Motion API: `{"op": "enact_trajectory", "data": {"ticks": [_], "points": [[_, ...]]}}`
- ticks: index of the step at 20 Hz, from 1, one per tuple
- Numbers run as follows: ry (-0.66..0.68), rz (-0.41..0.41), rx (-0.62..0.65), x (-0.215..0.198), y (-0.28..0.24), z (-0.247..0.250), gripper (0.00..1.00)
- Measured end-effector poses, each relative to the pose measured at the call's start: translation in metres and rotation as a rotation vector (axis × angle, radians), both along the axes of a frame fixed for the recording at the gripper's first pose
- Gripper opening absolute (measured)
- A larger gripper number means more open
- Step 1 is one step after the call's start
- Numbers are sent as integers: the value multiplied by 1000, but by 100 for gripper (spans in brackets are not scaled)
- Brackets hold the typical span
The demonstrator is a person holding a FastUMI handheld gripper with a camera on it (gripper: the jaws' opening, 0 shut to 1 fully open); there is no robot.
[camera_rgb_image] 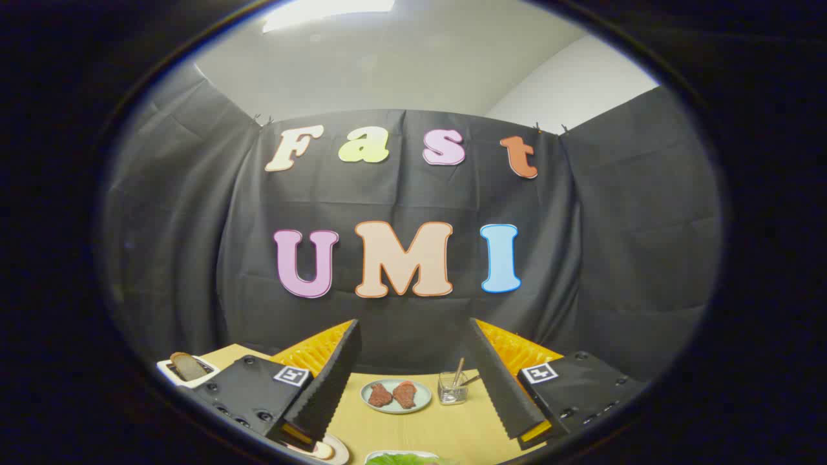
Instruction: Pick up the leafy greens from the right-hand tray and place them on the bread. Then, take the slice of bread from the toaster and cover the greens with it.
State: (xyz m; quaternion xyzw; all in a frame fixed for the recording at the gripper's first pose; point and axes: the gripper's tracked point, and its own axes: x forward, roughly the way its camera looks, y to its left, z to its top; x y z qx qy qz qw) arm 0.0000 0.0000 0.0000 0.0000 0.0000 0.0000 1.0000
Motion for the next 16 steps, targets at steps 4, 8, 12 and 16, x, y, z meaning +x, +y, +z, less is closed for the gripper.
{"op": "enact_trajectory", "data": {"ticks": [4,8,12,16], "points": [[3,14,4,3,1,1,100],[-31,6,-13,1,-6,14,100],[-35,15,-27,-6,-7,11,100],[-13,29,-36,-5,-9,1,100]]}}
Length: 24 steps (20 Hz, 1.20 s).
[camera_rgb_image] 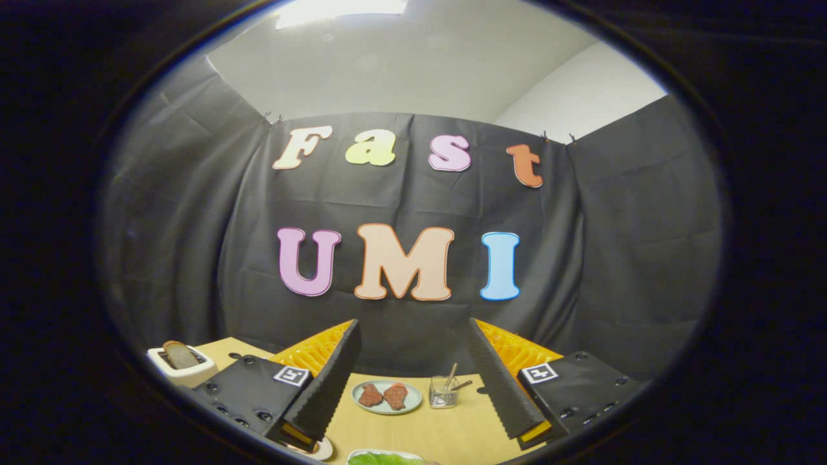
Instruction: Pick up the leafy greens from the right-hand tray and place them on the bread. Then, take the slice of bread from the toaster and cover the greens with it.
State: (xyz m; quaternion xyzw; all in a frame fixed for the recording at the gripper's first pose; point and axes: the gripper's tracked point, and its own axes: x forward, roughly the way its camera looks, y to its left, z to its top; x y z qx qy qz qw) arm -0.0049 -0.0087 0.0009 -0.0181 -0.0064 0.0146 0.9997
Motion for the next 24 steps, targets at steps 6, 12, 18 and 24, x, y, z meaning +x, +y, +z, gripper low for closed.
{"op": "enact_trajectory", "data": {"ticks": [6,12,18,24], "points": [[12,64,3,3,8,-10,100],[96,222,-9,10,26,-42,100],[213,340,-66,16,25,-87,100],[311,523,-175,15,38,-128,100]]}}
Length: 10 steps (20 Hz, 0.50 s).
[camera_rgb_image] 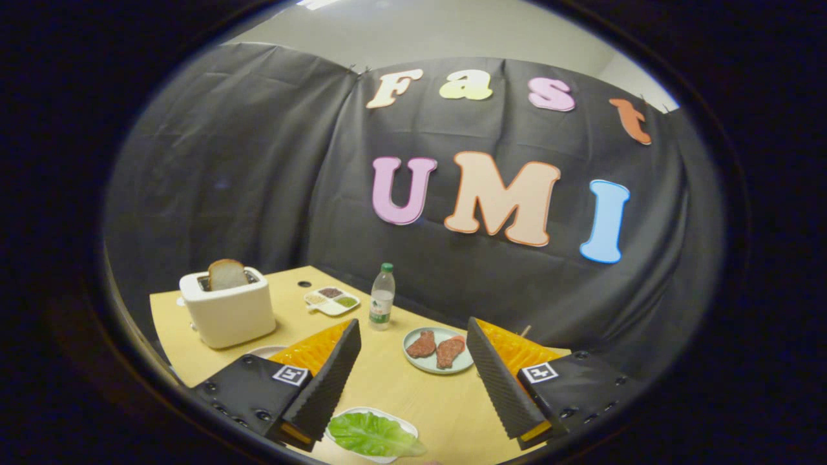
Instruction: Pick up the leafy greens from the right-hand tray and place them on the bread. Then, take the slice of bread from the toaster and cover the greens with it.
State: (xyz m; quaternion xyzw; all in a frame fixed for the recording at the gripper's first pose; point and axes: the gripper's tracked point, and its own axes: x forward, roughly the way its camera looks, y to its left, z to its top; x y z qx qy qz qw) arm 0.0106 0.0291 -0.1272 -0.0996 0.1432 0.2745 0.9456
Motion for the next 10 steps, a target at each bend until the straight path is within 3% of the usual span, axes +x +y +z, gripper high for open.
{"op": "enact_trajectory", "data": {"ticks": [10], "points": [[211,276,-171,-21,9,-90,100]]}}
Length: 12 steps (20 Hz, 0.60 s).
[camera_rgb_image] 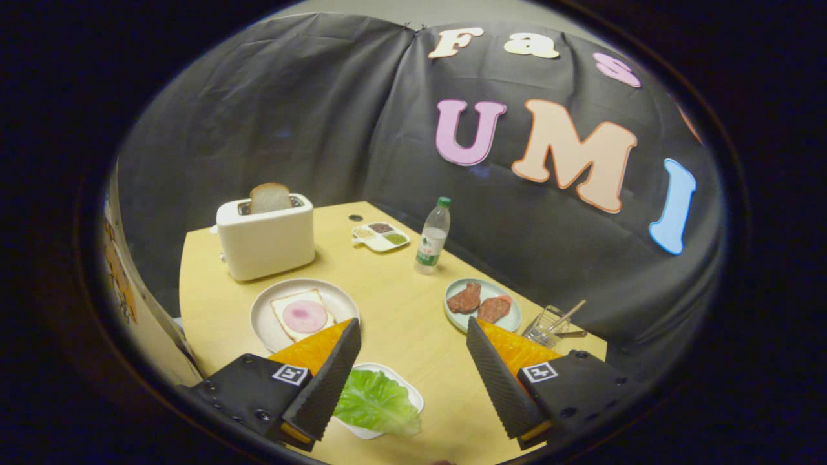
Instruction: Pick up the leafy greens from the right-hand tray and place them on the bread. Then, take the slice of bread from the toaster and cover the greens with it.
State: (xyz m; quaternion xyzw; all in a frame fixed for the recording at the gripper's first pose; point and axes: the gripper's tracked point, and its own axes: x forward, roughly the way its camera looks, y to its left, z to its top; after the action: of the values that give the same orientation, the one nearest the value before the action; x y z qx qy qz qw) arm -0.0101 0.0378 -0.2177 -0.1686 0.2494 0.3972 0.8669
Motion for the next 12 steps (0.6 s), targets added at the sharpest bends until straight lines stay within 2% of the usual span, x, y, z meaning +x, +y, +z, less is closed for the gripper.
{"op": "enact_trajectory", "data": {"ticks": [6,12], "points": [[79,105,-72,-6,2,-44,100],[198,198,-150,-31,0,-94,100]]}}
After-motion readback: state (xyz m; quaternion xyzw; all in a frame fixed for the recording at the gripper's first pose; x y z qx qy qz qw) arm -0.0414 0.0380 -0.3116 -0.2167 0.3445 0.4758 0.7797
